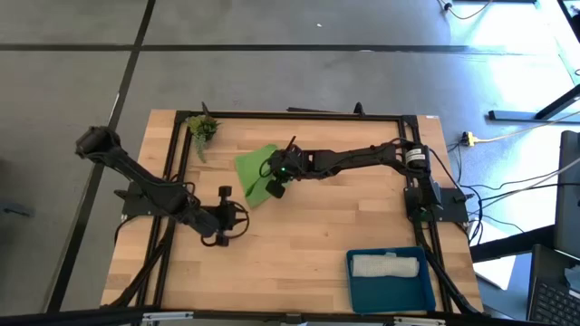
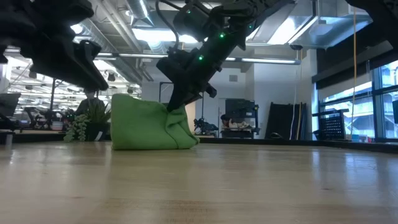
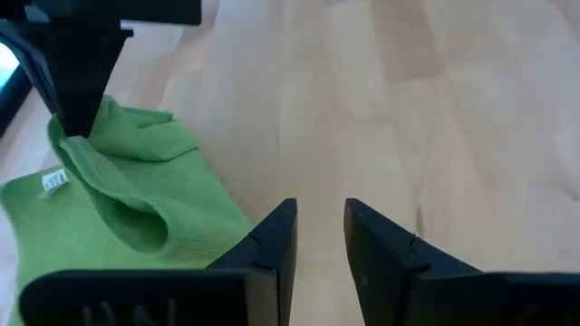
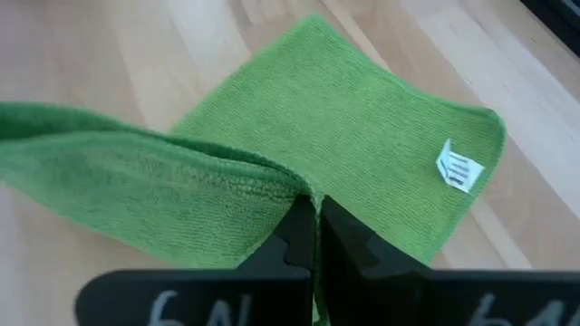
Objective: Roll microfiber towels into tight, uniform cylinder then place into a basket
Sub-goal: Fold the green towel
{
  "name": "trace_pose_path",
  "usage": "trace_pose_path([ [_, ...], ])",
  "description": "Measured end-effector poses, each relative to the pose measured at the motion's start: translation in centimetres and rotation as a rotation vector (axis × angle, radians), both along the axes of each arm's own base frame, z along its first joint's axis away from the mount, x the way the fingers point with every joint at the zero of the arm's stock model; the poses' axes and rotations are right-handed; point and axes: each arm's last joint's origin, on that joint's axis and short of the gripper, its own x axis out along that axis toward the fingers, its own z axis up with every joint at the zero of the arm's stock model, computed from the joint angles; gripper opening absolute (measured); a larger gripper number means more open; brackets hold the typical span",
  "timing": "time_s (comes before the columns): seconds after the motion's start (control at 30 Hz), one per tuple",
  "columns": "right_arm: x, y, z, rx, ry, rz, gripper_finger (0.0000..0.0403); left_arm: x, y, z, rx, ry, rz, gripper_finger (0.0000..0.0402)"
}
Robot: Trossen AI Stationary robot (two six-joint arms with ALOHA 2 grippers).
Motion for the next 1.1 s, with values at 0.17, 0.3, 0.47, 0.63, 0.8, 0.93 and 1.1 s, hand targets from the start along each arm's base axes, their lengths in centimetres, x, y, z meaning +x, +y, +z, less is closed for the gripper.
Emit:
trace_pose_path([
  [0.17, 0.0, 0.0, 0.0, 0.000, -0.007, 0.001, 0.0006, 1.3, 1.2, -1.4, 0.115, 0.071, 0.025, 0.0082],
  [0.3, 0.0, -0.1, 0.0, 0.001, -0.007, -0.003, 0.0006, 2.3, 3.1, -2.3, 0.187, 0.104, 0.144, 0.0082],
  [0.47, 0.0, -0.1, 0.0, 0.001, -0.007, -0.002, 0.0006, 3.1, 5.4, -3.0, 0.230, 0.132, 0.287, 0.0082],
  [0.63, 0.0, -0.1, 0.0, 0.001, -0.006, -0.002, 0.0006, 3.4, 7.1, -3.7, 0.226, 0.174, 0.357, 0.0082],
  [0.8, 0.0, -0.1, 0.0, 0.001, -0.006, -0.002, 0.0007, 3.7, 8.3, -5.0, 0.178, 0.256, 0.364, 0.0082],
  [0.93, 0.0, -0.1, 0.0, -0.015, 0.002, 0.015, 0.0026, 3.8, 8.9, -6.0, 0.184, 0.311, 0.386, 0.0082],
  [1.1, 0.0, -0.2, 0.0, -0.018, 0.002, 0.014, 0.0058, 3.7, 9.2, -6.4, 0.182, 0.344, 0.391, 0.0082],
])
